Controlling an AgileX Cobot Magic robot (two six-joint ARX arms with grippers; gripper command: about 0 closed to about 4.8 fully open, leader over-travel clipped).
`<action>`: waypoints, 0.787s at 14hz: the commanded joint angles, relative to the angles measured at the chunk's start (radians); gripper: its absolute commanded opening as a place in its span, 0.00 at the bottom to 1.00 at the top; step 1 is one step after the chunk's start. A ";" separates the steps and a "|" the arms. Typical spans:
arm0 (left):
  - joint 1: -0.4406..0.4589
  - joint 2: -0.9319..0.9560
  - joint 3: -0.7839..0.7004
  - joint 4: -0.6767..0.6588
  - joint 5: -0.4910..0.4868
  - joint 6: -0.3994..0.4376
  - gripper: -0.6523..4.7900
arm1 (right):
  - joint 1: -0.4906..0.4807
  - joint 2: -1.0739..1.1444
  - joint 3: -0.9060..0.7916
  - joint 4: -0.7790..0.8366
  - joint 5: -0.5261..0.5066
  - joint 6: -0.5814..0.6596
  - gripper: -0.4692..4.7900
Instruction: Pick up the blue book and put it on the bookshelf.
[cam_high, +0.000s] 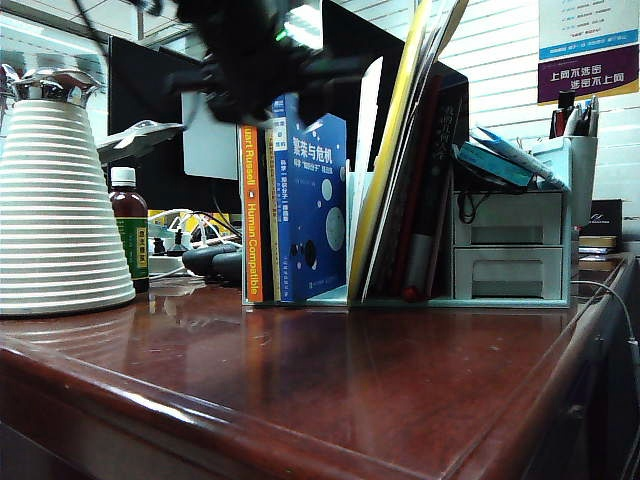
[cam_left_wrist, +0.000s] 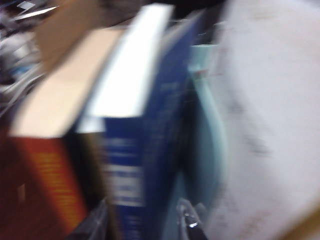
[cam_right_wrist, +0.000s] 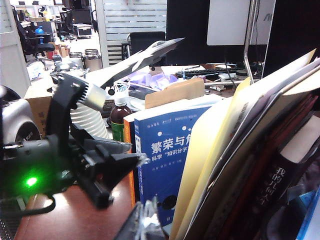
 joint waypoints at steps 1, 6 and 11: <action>0.031 0.019 0.000 0.018 0.032 -0.059 0.46 | 0.000 -0.011 0.004 0.017 -0.006 0.005 0.08; 0.058 0.079 0.001 0.168 0.108 -0.075 0.10 | 0.001 -0.011 0.004 0.013 -0.006 0.005 0.08; 0.071 0.168 0.051 0.237 0.112 -0.068 0.11 | 0.000 -0.026 0.004 0.006 -0.006 0.013 0.08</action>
